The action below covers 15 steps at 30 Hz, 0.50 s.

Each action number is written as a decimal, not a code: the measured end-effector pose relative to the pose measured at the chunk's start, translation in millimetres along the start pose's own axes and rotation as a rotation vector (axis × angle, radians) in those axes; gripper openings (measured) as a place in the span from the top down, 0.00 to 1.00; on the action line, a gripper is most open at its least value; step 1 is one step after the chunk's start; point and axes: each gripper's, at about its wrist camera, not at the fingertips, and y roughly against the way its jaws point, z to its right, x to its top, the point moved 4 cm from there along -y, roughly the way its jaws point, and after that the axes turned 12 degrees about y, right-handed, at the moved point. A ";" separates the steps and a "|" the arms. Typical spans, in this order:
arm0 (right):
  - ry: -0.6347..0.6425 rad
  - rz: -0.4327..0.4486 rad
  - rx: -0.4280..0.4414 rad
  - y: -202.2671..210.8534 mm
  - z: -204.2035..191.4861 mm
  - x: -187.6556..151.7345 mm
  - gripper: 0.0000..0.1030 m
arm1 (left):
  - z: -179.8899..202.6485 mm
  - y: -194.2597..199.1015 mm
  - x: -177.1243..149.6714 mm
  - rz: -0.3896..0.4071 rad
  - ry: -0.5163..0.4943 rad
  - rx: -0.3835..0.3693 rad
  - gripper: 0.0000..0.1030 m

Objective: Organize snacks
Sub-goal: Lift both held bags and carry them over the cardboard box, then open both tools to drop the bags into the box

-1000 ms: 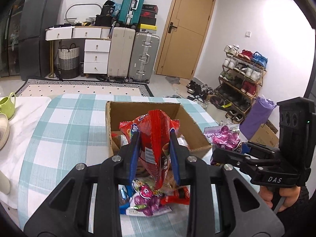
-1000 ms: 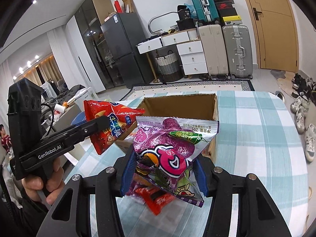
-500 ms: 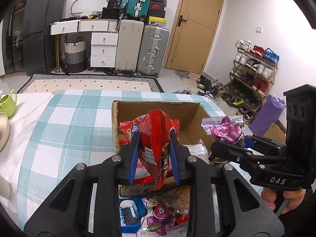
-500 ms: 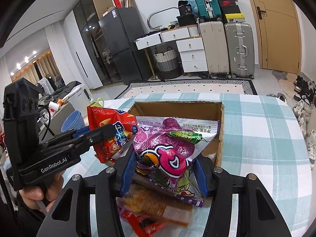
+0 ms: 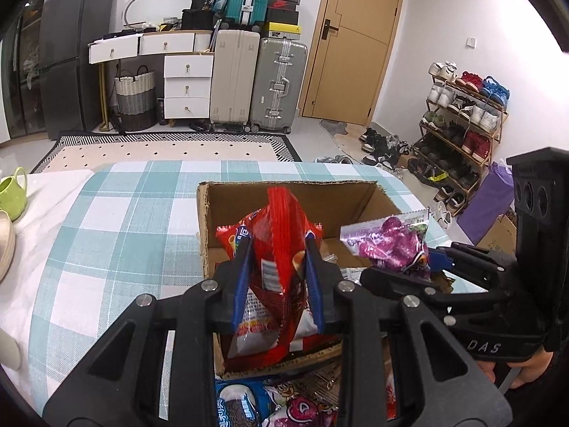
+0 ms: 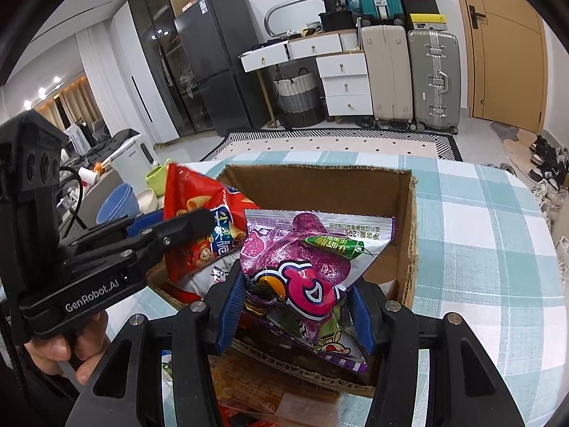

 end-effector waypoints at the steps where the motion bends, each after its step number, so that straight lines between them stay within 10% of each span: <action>1: 0.008 -0.002 0.001 -1.2 -1.4 0.4 0.48 | -0.8 -3.1 0.6 -0.002 0.001 0.002 0.75; 12: 0.053 0.007 -0.070 8.8 -7.3 0.8 0.33 | -4.5 -11.6 -2.0 -0.028 -0.014 0.018 0.70; 15: 0.039 0.022 -0.082 19.5 -3.6 -2.4 0.30 | -5.1 -6.1 -6.0 -0.036 -0.016 0.023 0.50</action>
